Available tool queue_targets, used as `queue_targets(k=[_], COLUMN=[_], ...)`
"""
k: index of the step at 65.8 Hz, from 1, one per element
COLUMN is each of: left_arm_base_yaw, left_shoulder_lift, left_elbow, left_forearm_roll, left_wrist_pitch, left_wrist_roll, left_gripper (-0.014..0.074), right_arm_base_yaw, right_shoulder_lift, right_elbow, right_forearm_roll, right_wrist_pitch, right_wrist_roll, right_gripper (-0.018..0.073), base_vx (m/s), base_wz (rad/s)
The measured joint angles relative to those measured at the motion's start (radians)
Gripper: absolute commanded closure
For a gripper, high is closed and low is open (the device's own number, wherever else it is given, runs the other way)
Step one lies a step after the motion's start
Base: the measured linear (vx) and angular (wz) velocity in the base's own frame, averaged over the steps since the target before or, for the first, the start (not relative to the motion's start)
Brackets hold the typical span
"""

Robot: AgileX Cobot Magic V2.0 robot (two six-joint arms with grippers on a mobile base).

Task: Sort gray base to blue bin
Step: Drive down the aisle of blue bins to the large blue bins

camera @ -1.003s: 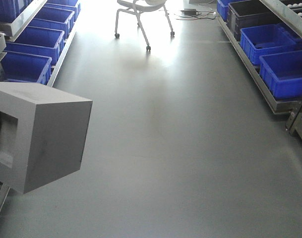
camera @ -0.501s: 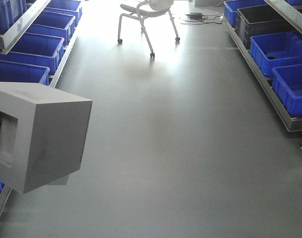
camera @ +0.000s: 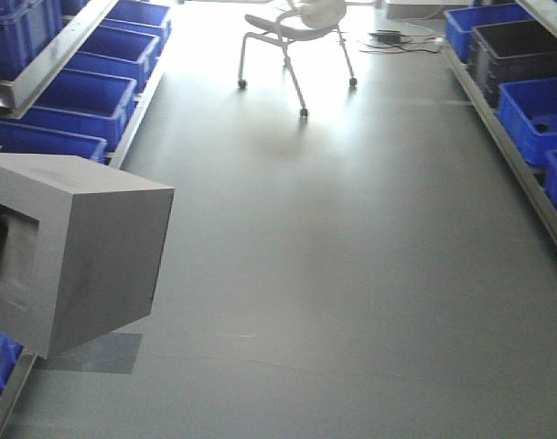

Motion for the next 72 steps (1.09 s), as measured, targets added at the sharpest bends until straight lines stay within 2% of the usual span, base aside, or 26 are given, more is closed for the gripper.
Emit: queue_targets(k=[72], left_arm_base_yaw=[0.0], left_shoulder_lift=[0.0], left_elbow=[0.0], left_forearm_roll=[0.0], left_wrist_pitch=[0.0], left_wrist_roll=[0.0], left_gripper=[0.0603], right_arm_base_yaw=[0.0], right_shoulder_lift=[0.0], right_elbow=[0.0], right_forearm_roll=[0.0], right_wrist_pitch=[0.0], right_wrist_roll=[0.0], right_gripper=[0.0564], base_vx=[0.19], base_wz=[0.68])
